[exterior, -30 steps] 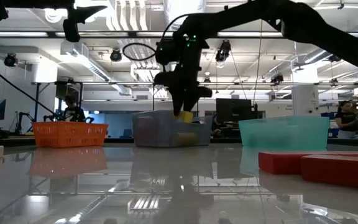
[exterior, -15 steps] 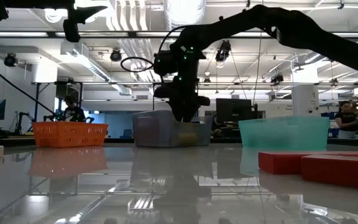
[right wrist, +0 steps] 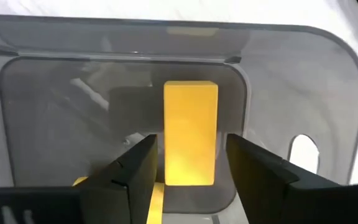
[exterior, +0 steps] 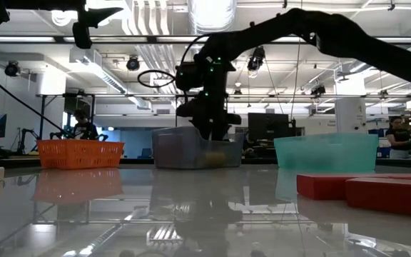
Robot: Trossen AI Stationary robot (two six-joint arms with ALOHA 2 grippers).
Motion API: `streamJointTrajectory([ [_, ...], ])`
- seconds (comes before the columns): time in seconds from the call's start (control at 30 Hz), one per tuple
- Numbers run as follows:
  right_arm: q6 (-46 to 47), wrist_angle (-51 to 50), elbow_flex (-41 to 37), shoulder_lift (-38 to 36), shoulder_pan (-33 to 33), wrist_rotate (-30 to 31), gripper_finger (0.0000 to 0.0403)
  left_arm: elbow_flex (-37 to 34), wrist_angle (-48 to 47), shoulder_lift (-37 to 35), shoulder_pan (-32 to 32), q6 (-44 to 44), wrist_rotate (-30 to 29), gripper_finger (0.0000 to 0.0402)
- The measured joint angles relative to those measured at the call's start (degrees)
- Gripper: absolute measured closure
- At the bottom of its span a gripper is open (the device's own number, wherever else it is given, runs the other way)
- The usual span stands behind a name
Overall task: Sort & place blocks by color
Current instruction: Put the brown block into the blue bin
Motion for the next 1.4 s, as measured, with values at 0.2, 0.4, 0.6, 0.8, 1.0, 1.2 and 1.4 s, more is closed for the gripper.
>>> streamJointTrajectory([
  [0.2,0.0,-1.9,0.0,-2.4,0.0,-0.4,0.0221,0.0,-0.5,0.1,0.0,-0.3,0.0,0.0214],
  [0.4,-0.3,-5.1,0.0,-8.3,1.0,-0.5,0.0232,1.0,-7.2,2.9,0.0,-8.1,0.0,0.0214],
  [0.6,-3.0,-5.1,0.0,-16.4,3.1,-0.5,0.0243,2.3,-9.5,9.8,-0.1,-20.7,3.6,0.0214],
  [0.8,-5.5,-4.7,0.0,-24.2,4.9,1.3,0.0257,8.1,-20.3,18.2,-1.2,-32.0,10.0,0.0231],
  [1.0,-7.5,-4.7,0.0,-30.5,5.8,3.1,0.0269,19.7,-43.4,26.4,-3.9,-42.3,19.4,0.0268],
  [1.2,-8.4,-5.7,0.0,-34.5,6.7,3.1,0.0277,30.8,-64.9,33.5,-8.3,-51.2,24.0,0.0285],
  [1.4,-9.2,-9.0,-0.1,-37.1,8.3,3.1,0.0280,37.6,-79.8,39.9,-13.4,-61.3,26.6,0.0286],
])
